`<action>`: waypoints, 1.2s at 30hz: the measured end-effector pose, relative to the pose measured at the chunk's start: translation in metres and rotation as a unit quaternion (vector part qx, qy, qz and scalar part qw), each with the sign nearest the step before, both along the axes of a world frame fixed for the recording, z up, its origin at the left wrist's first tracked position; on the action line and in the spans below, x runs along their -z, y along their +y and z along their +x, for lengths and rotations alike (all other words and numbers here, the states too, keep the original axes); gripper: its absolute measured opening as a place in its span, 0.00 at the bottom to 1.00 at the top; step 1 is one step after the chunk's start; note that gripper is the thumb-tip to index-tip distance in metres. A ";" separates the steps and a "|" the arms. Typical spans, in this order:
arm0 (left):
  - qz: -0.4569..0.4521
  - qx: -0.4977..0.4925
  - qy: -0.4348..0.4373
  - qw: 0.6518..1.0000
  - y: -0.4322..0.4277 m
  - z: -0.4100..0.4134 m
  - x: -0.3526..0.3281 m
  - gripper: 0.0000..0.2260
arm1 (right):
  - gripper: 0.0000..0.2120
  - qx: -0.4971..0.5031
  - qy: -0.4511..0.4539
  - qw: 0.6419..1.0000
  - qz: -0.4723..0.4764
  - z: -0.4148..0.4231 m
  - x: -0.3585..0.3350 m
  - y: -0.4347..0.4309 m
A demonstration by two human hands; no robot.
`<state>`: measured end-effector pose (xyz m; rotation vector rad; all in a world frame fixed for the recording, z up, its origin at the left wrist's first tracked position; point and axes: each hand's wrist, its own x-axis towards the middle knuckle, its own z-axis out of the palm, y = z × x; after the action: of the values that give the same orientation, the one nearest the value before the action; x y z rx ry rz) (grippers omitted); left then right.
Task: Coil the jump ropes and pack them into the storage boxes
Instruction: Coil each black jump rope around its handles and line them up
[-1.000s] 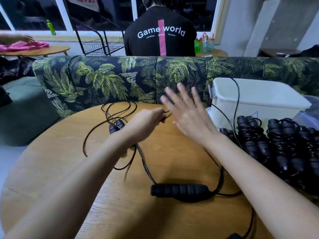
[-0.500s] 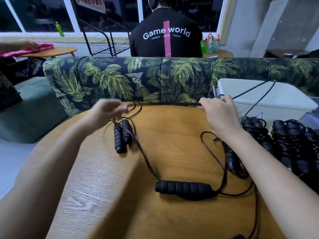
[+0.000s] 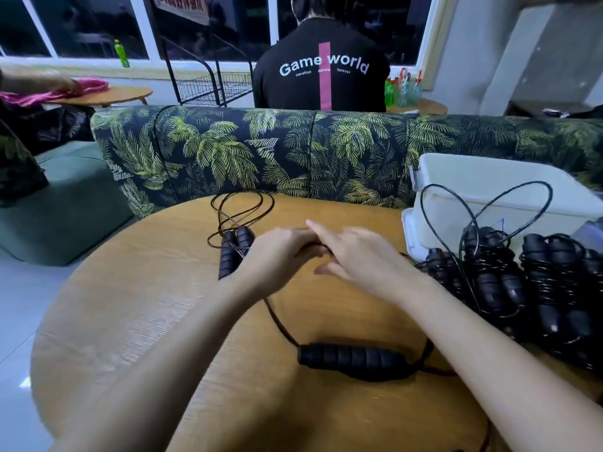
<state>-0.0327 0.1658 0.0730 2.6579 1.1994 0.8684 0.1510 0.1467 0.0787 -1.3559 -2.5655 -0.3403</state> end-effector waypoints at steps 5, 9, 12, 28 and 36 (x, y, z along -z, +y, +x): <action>-0.088 -0.036 0.010 0.995 0.011 -0.036 0.030 0.08 | 0.14 0.003 0.070 0.984 0.166 0.037 0.007 0.001; -0.081 -0.088 0.022 0.993 0.036 -0.061 0.028 0.04 | 0.16 0.031 0.077 0.971 0.222 0.042 0.010 -0.005; 0.015 -0.058 -0.060 0.996 0.049 -0.062 -0.013 0.08 | 0.15 0.056 0.112 0.966 0.226 0.033 0.008 -0.007; 0.068 0.005 0.006 0.998 -0.015 -0.035 0.039 0.15 | 0.36 0.015 0.042 0.991 -0.127 -0.009 0.019 -0.030; -0.051 -0.091 -0.080 0.991 -0.030 -0.106 0.065 0.30 | 0.13 -0.149 0.028 0.988 0.003 -0.050 0.060 -0.041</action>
<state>-0.1388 0.1360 0.0079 2.3766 1.4217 0.9952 0.1006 0.1052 0.0191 -0.9439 -2.6643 -0.2525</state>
